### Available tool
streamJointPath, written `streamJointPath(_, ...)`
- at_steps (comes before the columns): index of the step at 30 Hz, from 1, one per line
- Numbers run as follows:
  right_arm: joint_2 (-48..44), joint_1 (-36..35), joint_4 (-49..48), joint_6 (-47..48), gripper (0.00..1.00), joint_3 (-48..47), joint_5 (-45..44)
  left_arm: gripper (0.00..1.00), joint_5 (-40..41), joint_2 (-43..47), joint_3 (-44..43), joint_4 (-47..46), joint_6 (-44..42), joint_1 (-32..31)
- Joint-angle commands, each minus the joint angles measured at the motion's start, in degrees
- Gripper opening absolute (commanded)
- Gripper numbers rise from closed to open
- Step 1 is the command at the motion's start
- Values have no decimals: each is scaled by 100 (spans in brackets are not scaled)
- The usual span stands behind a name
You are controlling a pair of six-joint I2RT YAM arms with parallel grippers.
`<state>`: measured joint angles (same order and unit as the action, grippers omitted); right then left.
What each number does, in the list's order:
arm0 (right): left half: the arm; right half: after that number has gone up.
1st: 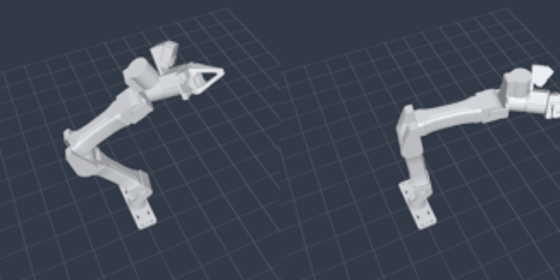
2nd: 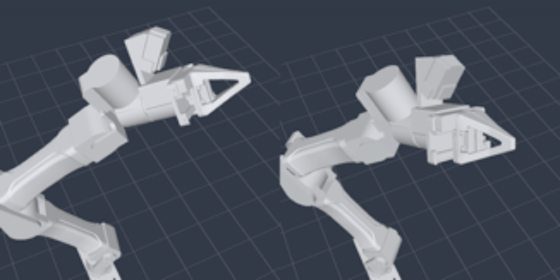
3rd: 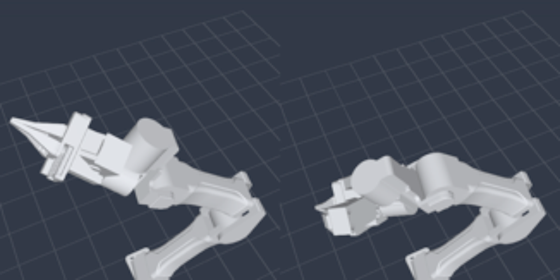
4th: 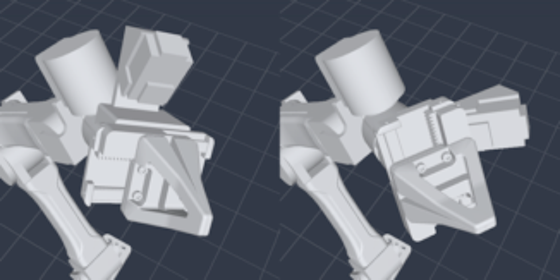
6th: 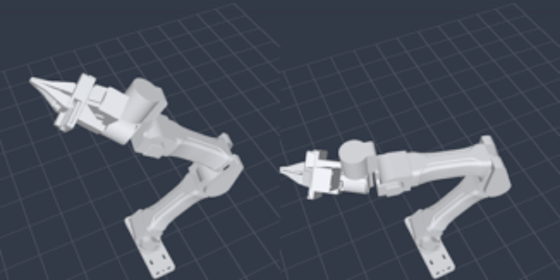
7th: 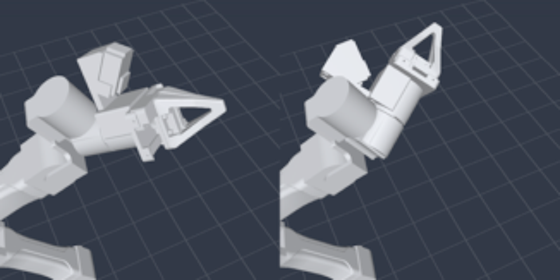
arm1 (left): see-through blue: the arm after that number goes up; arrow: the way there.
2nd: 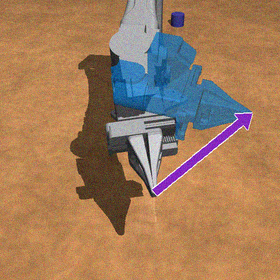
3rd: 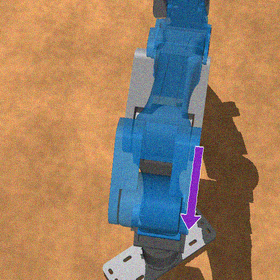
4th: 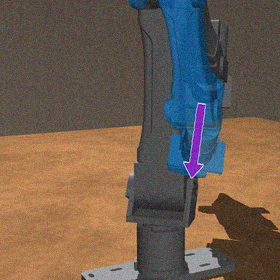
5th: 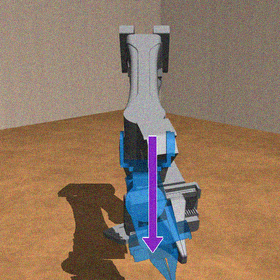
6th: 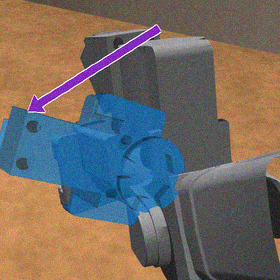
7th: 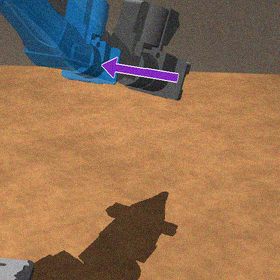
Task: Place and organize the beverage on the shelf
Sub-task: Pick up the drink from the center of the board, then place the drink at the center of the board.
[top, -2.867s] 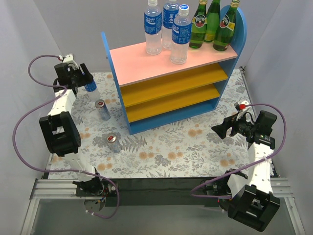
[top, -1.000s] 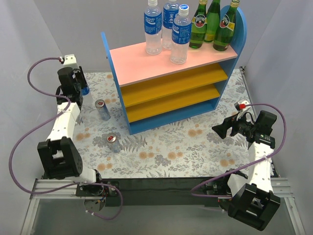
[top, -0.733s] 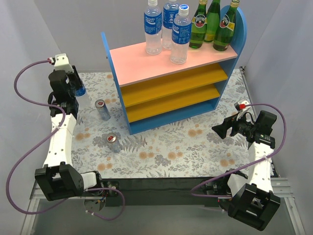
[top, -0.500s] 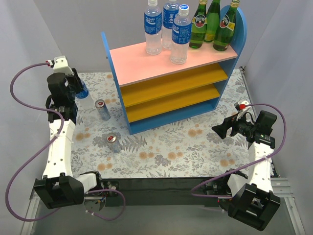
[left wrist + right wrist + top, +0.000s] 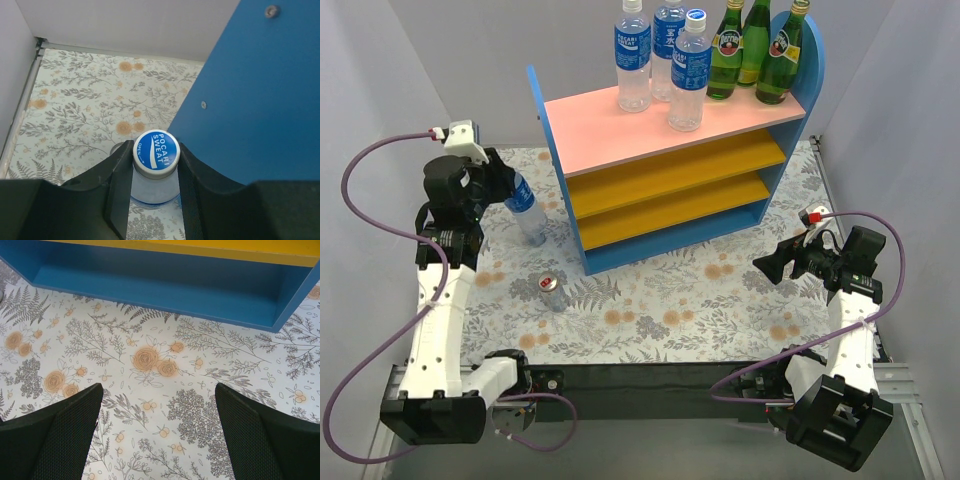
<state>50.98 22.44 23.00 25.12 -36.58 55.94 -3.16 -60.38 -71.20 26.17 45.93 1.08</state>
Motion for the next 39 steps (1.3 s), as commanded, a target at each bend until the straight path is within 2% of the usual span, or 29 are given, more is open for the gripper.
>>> streamJointPath(1, -27, 24, 2, 63, 99, -51, 145, 0, -343, 509, -439, -464, 311, -29)
streamJointPath(4, -9, 24, 2, 63, 98, -42, 136, 0, -510, 641, -517, -341, 285, -29)
streamJointPath(13, 43, 33, 11, 72, 98, -51, 92, 0, -1011, 1045, -465, 19, 144, -538)
streamJointPath(22, 131, 24, 2, 98, 98, -51, 13, 0, -1143, 1388, -307, 502, -163, -986)
streamJointPath(32, 149, 24, 2, 133, 98, -51, -101, 0, -2399, 1661, 317, 687, -480, -1567)
streamJointPath(33, 149, 24, 2, 142, 98, -51, -101, 0, -2722, 1661, 369, 679, -497, -1611)
streamJointPath(39, 158, 24, 2, 151, 98, -51, -154, 0, -3621, 1635, 905, 117, -322, -1910)
